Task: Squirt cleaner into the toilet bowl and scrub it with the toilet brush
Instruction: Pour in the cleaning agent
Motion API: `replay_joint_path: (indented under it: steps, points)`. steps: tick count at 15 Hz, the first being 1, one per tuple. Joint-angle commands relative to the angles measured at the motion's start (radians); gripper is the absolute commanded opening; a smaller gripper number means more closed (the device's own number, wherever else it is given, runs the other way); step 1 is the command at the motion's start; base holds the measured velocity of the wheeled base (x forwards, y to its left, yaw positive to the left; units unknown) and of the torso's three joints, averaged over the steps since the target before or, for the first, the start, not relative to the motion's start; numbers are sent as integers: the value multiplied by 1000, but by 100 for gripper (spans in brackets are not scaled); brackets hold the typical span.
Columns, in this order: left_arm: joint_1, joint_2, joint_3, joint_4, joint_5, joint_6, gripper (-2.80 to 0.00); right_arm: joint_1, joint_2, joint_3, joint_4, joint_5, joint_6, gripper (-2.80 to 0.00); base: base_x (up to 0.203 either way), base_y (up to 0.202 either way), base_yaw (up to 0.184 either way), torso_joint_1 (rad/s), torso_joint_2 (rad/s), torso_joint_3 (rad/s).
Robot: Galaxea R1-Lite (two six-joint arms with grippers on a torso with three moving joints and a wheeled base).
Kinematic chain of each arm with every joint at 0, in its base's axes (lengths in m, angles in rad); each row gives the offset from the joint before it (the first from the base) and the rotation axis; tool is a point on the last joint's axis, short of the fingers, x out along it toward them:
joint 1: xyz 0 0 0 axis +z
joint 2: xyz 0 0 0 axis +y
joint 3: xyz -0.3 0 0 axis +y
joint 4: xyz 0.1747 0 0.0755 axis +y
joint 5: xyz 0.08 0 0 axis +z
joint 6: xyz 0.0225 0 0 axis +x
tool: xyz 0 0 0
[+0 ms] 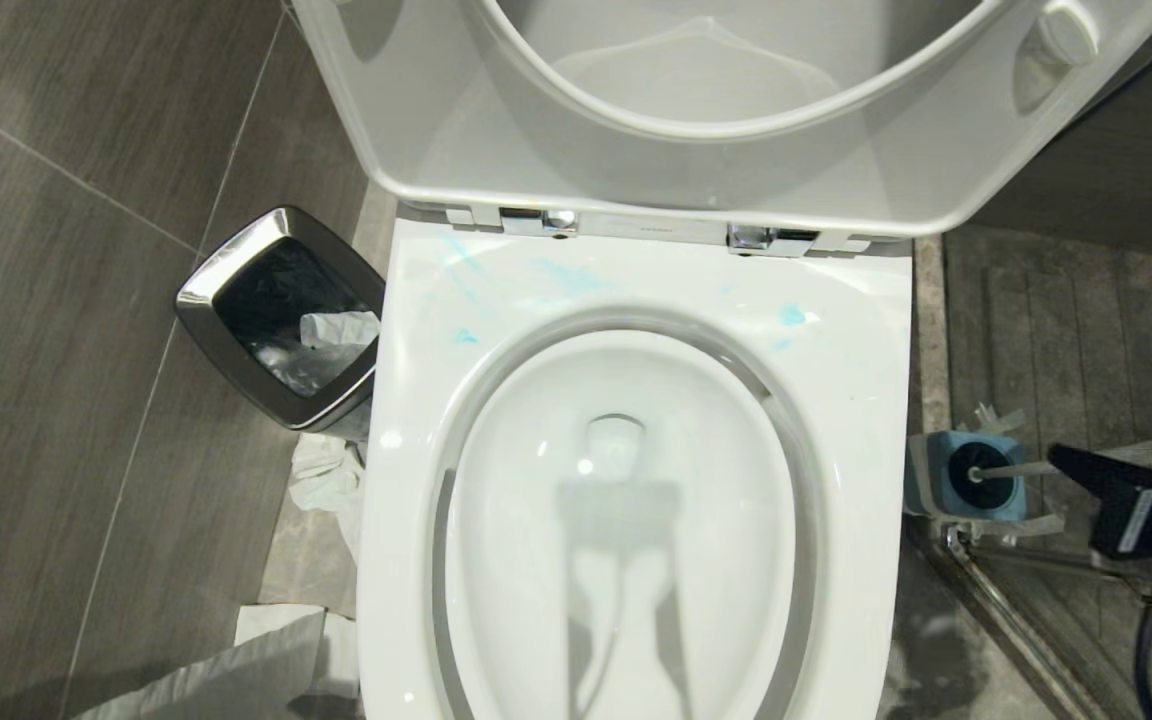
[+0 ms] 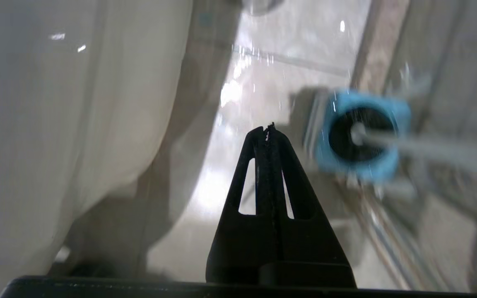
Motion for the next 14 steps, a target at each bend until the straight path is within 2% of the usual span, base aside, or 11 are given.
replay_joint_path:
  steps: [1,5,6,8,11,12,13,14]
  points:
    - [0,1,2,0,0,0,-280,0,278,44,-353,7,-9,-280,0,0,0,0,0,0]
    - [0,1,2,0,0,0,-280,-37,541,91,-810,6,-45,-280,0,0,0,0,0,0]
    - [0,1,2,0,0,0,-280,-51,581,122,-889,11,-55,-280,0,0,0,0,0,0]
    - [0,1,2,0,0,0,-280,-59,611,197,-908,45,-53,-280,0,0,0,0,0,0]
    - [0,1,2,0,0,0,-280,-61,631,193,-910,64,-37,-280,0,0,0,0,0,0]
    - [0,1,2,0,0,0,-280,-62,632,201,-910,67,-35,-219,0,0,0,0,0,0]
    - [0,1,2,0,0,0,-280,-61,634,214,-910,70,-37,0,0,0,0,0,0,0]
    - [0,1,2,0,0,0,-280,-59,648,213,-910,72,-38,0,0,0,0,0,0,0]
